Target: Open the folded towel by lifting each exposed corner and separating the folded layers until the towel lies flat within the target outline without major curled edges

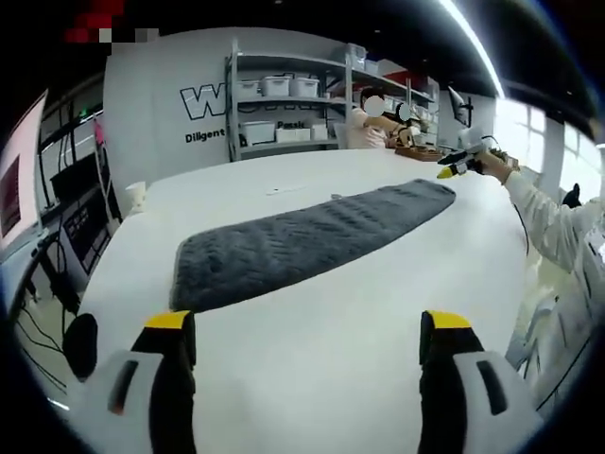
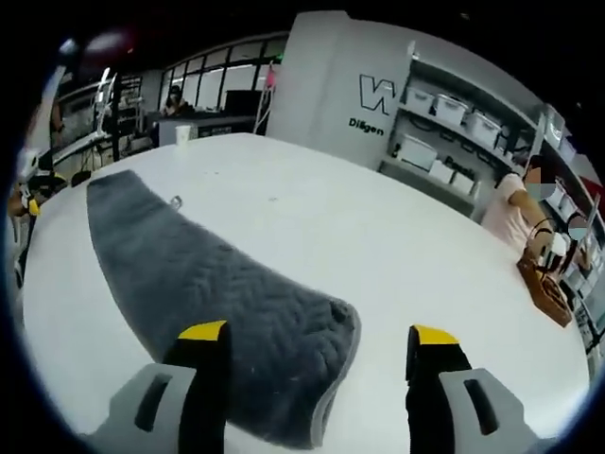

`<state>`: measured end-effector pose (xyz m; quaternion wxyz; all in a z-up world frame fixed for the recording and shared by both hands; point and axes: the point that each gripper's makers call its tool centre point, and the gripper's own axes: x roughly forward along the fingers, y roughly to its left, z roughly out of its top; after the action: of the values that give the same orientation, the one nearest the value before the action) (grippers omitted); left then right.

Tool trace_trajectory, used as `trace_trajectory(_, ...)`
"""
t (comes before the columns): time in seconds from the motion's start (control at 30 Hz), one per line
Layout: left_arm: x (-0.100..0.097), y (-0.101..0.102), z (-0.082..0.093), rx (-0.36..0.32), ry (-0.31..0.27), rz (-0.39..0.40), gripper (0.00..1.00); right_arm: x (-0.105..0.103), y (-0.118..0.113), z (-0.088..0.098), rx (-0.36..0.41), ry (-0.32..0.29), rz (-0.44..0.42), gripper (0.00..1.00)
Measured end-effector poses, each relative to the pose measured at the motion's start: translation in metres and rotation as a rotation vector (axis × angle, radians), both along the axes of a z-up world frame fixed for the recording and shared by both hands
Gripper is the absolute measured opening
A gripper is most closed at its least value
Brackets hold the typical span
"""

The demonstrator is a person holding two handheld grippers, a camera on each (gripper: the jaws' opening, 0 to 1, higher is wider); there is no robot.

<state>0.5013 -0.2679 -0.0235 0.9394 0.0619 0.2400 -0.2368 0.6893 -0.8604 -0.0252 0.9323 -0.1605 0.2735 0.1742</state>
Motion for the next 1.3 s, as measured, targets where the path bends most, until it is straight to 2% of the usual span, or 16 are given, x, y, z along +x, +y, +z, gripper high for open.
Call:
trace_trajectory(0.07,0.001,-0.001,0.0,0.001,-0.001,-0.001,0.97,0.008,-0.001,-0.003,0.008,-0.004,-0.003,0.67)
trace_trajectory(0.2,0.001,-0.002,0.0,0.004,0.0,-0.004,0.96,0.018,0.0,-0.009,0.01,0.0,-0.004,0.65)
trace_trajectory(0.37,0.002,-0.002,-0.001,0.007,0.003,-0.002,0.96,0.032,0.004,-0.016,0.0,0.005,0.006,0.53)
trace_trajectory(0.5,0.002,-0.003,0.001,0.006,0.002,-0.003,0.96,0.044,0.01,-0.025,0.006,0.012,0.013,0.51)
trace_trajectory(0.7,-0.001,-0.005,0.001,0.004,0.002,-0.006,0.96,0.063,0.015,-0.042,0.02,0.023,0.018,0.34)
trace_trajectory(0.87,-0.004,-0.003,0.001,0.01,0.003,-0.001,0.96,0.064,0.021,-0.062,0.038,0.065,0.02,0.29)
trace_trajectory(0.93,-0.004,-0.002,0.001,0.008,0.004,-0.002,0.96,0.065,0.022,-0.059,0.077,0.06,0.018,0.25)
trace_trajectory(1.3,-0.005,-0.001,-0.006,0.003,0.016,0.008,0.95,0.06,0.034,-0.06,0.059,0.04,0.097,0.02)
